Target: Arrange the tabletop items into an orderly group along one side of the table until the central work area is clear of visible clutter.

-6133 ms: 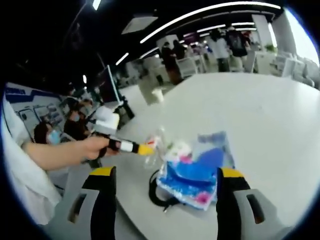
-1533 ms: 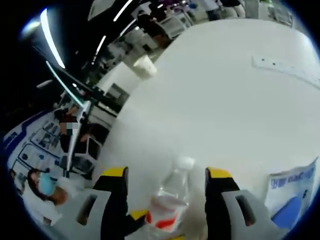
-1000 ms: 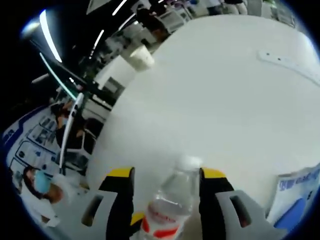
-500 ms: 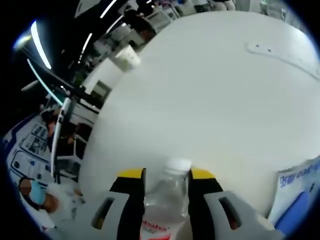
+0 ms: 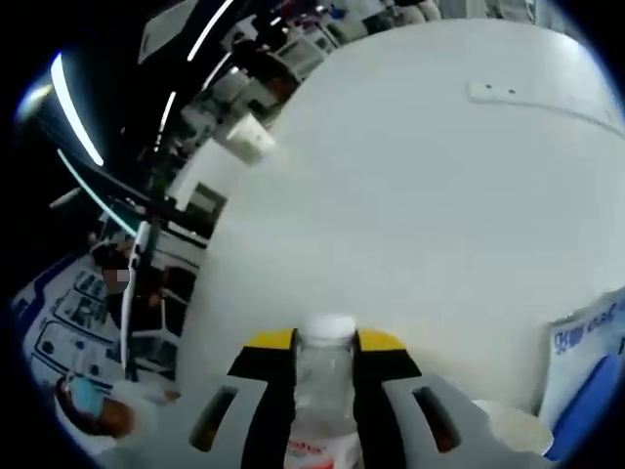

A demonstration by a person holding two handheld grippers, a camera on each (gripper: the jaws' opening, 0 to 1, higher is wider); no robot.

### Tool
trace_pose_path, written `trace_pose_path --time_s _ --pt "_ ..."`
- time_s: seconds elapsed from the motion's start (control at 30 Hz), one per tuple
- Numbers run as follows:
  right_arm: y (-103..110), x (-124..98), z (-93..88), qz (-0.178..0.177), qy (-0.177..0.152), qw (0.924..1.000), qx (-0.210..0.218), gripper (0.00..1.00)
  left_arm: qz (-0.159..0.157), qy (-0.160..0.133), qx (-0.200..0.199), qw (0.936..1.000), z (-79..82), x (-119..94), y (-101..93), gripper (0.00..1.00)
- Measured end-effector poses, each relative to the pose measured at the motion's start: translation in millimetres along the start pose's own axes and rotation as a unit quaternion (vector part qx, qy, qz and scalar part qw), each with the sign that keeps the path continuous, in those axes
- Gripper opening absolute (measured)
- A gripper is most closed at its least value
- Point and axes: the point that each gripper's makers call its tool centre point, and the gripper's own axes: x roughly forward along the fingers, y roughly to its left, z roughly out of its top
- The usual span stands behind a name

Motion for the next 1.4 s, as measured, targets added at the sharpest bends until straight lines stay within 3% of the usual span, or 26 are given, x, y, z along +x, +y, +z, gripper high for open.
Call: trace_pose_path --time_s 0.3,0.57,0.8,0.97,1.0,1.07,1.1,1.13,1.17,1.23,1.33,1.4 --pt "23.3 -18.4 8.5 0.019 -0.032 0.9982 -0.046 0.16 -0.001 -0.010 0.017 0.9998 8.4 -8.9 1.4 0.36" --pt "42.3 -51.5 30.0 0.044 -0.098 0.9919 -0.067 0.16 -0.015 -0.045 0.066 0.9967 35.2 -21.3 -6.4 0.36" --pt "58.1 -88.9 45.8 0.073 -0.142 0.9835 -0.085 0.16 -0.042 -0.075 0.108 0.9904 56.3 -34.2 -17.6 0.37" --pt "66.6 -116.9 53.4 0.103 -0.169 0.9760 -0.092 0.16 -0.083 -0.113 0.161 0.9769 74.7 -50.2 -28.9 0.37" --pt "73.9 -123.6 54.1 0.131 -0.172 0.9718 -0.093 0.16 -0.088 -0.116 0.162 0.9761 76.1 -53.0 -28.5 0.37" --pt "74.0 -131.9 55.8 0.138 -0.179 0.9684 -0.104 0.17 -0.111 -0.129 0.179 0.9690 82.3 -59.8 -30.6 0.37" --pt "76.5 -135.5 56.7 0.149 -0.184 0.9657 -0.108 0.17 -0.119 -0.134 0.182 0.9668 84.9 -62.2 -31.5 0.37" --pt "85.6 -141.3 56.4 0.183 -0.185 0.9593 -0.110 0.17 -0.124 -0.135 0.181 0.9662 87.4 -65.4 -29.6 0.36" --pt "84.7 -143.9 57.9 0.182 -0.190 0.9578 -0.116 0.17 -0.136 -0.141 0.189 0.9623 89.9 -67.6 -31.5 0.37" --pt "97.7 -152.7 58.1 0.223 -0.201 0.9431 -0.144 0.17 -0.156 -0.152 0.185 0.9583 95.4 -71.8 -31.6 0.36" --pt "112.9 -161.2 57.6 0.253 -0.212 0.9255 -0.187 0.18 -0.164 -0.162 0.202 0.9518 101.4 -77.8 -32.1 0.36" --pt "117.5 -162.8 59.5 0.258 -0.216 0.9215 -0.195 0.18 -0.168 -0.168 0.204 0.9498 104.7 -80.2 -32.3 0.36"
